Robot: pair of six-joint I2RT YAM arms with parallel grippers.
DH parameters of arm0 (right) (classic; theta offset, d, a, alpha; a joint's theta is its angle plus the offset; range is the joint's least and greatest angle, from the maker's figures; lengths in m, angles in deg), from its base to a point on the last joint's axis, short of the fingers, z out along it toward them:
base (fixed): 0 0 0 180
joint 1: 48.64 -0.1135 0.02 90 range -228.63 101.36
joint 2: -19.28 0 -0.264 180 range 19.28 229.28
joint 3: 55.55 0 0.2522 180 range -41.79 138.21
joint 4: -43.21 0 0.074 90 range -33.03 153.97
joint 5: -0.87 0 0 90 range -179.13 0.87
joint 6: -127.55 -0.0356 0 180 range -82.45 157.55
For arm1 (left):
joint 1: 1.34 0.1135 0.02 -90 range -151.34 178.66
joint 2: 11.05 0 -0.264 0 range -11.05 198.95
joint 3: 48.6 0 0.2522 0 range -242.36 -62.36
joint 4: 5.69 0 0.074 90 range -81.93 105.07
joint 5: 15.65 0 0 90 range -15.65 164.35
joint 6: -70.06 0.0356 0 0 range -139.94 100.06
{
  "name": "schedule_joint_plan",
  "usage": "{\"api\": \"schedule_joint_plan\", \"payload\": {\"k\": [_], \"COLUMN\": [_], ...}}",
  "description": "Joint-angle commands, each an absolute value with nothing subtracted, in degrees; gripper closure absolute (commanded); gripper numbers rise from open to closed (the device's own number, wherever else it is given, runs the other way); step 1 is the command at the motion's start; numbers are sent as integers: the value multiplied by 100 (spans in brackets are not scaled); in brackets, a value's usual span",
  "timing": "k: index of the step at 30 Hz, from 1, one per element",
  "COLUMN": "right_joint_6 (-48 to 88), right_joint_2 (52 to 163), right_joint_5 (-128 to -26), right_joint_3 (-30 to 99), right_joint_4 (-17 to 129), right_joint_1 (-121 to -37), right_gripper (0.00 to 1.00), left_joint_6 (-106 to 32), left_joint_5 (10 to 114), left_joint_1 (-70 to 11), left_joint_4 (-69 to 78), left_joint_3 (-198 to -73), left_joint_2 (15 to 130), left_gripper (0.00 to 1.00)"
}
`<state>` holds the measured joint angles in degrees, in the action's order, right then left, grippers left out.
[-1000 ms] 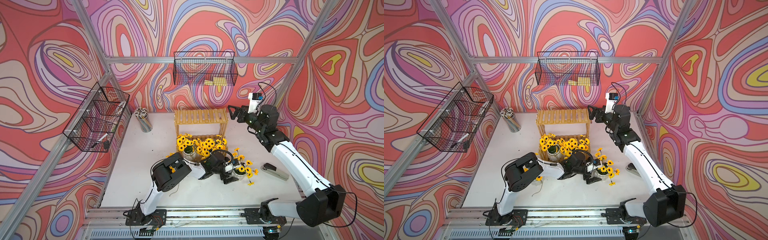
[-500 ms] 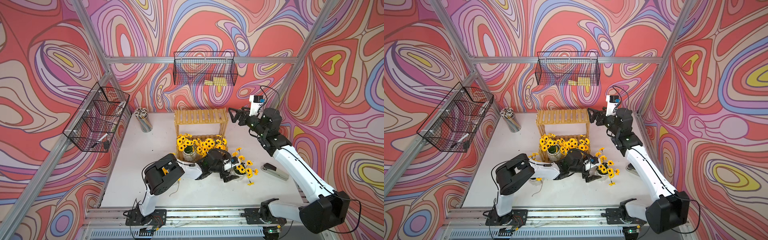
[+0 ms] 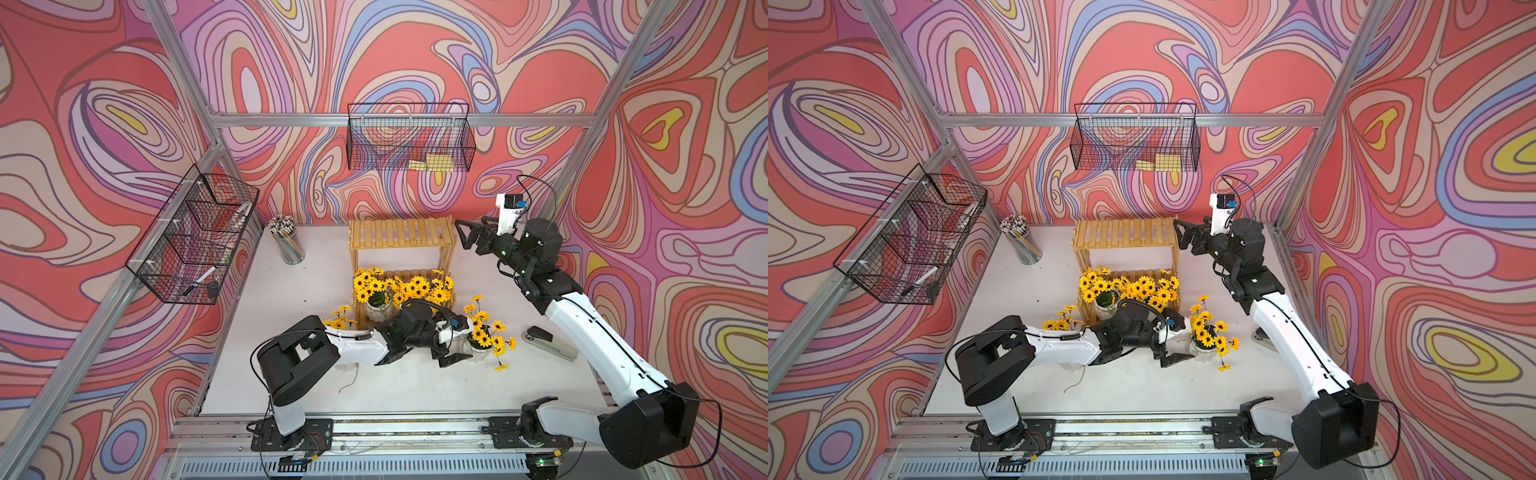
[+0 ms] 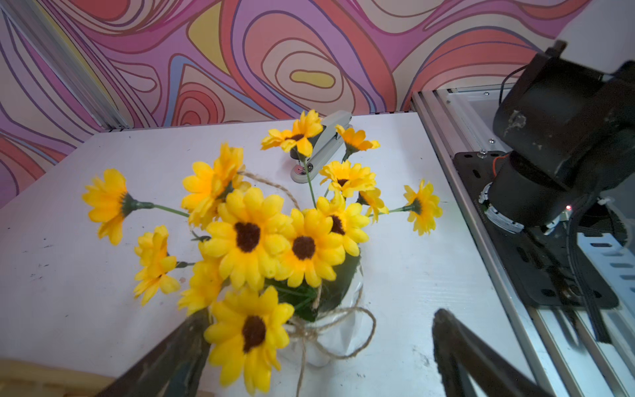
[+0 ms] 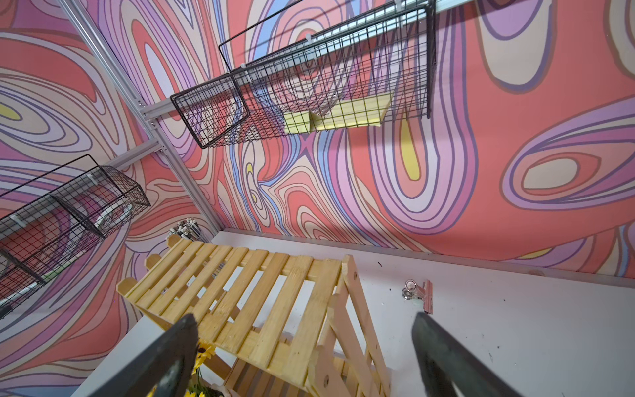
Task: Take the sunflower pots off the shelves
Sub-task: Place the sunflower pot at the center of the board, then adjust the sunflower pot on the shelf.
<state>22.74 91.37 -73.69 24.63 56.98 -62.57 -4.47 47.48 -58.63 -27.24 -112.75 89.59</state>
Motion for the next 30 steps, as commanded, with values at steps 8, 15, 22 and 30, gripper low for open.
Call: {"api": "schedule_joint_plan", "payload": {"k": [8,15,22,30], "right_joint_6": [3022,2941,2876,2574], "right_joint_2": [9003,8846,8608,8572], "right_joint_5": [-8361,-9104,-9733,-10569], "right_joint_3": [2444,2064,1737,1409], "right_joint_4": [6696,6842,6974,7025], "right_joint_1": [-7001,-7514,-8277,-9632], "right_gripper": [4,5,6,7], "left_joint_6": [245,-151,-888,-1575], "left_joint_5": [5902,6337,6717,7325], "left_joint_1": [-5882,-5450,-4607,-3859], "left_joint_4": [-1749,-1267,-831,-428], "left_joint_3": [-11178,-11171,-11198,-11528], "left_joint_2": [7080,5980,5257,4979], "left_gripper": [0,1,0,0]}}
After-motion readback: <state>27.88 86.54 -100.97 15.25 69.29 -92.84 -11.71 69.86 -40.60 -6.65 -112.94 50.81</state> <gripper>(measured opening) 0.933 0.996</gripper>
